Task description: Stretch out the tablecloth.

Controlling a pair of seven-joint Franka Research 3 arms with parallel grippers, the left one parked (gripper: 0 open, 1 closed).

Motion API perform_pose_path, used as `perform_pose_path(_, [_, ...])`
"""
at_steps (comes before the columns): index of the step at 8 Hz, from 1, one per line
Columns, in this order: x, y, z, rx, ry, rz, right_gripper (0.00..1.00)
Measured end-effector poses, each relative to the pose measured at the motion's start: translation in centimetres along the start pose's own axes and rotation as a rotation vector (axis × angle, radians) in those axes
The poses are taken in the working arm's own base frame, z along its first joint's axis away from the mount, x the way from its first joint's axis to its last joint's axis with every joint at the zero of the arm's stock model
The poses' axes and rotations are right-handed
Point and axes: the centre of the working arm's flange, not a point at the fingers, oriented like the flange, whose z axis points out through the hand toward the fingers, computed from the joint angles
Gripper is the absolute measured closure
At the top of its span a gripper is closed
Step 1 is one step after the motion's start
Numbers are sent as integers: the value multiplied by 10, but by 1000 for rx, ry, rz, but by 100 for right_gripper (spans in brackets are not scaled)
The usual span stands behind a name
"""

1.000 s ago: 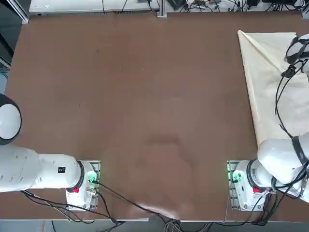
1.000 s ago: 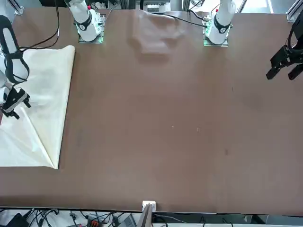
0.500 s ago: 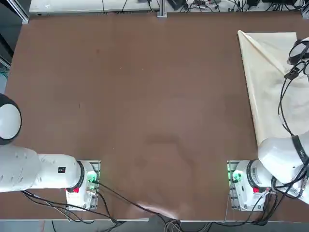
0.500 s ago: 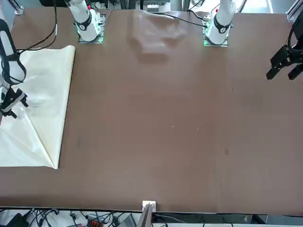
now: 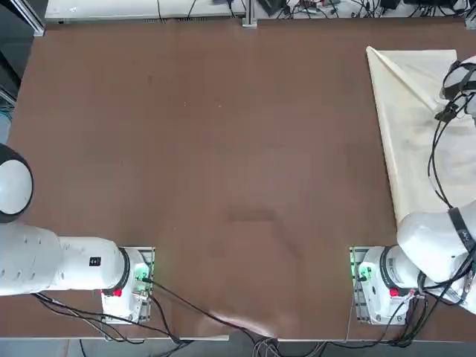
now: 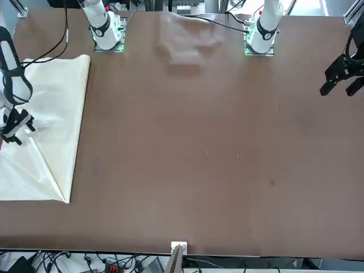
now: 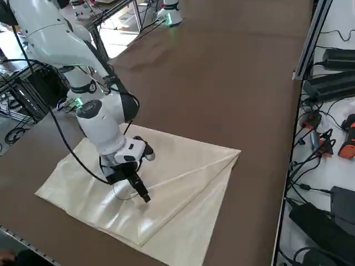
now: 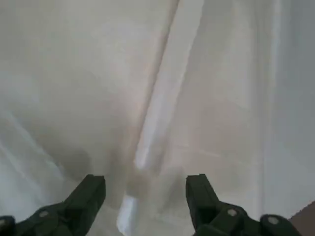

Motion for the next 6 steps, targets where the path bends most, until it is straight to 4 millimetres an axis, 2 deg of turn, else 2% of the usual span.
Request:
perform_pose_path(2, [0,-1,1,2,0,-2,6])
perform_pose_path(3, [0,-1,2,2,0,-3,14])
perform_pose_path(4, [0,-1,2,2,0,-3,35])
perform_pose_path(5, [0,-1,2,2,0,-3,48])
perform_pose_path(6, [0,0,2,1,1,-4,50])
